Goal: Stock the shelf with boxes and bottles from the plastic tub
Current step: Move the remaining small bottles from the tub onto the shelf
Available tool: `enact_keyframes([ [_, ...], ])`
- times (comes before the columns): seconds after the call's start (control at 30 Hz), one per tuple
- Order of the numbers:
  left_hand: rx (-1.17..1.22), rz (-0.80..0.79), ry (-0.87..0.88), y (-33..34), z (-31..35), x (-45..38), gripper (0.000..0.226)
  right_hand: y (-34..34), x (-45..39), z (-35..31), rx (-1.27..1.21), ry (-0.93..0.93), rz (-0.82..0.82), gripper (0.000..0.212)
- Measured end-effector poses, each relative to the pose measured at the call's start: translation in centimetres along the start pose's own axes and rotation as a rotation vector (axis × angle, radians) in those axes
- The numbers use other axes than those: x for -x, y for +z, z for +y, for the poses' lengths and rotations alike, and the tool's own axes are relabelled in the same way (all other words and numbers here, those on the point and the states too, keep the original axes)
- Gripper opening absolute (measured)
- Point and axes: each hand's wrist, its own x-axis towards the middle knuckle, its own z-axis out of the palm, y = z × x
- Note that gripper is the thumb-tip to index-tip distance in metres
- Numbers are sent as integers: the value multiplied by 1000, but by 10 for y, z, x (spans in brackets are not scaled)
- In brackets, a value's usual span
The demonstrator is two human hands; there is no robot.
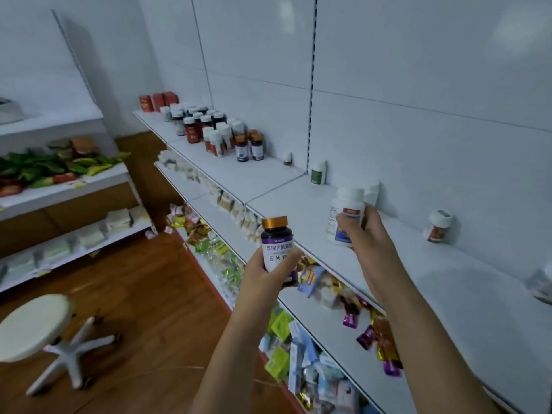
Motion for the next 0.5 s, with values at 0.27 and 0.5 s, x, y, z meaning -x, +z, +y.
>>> enact_keyframes([
  [0.27, -130, 19, -59, -23, -1, -139, 22, 9, -111, 47, 103, 42, 57, 31],
  [0.5, -231, -76, -114, -20, -32, -230, 26, 15, -159, 98, 304, 74, 242, 42],
])
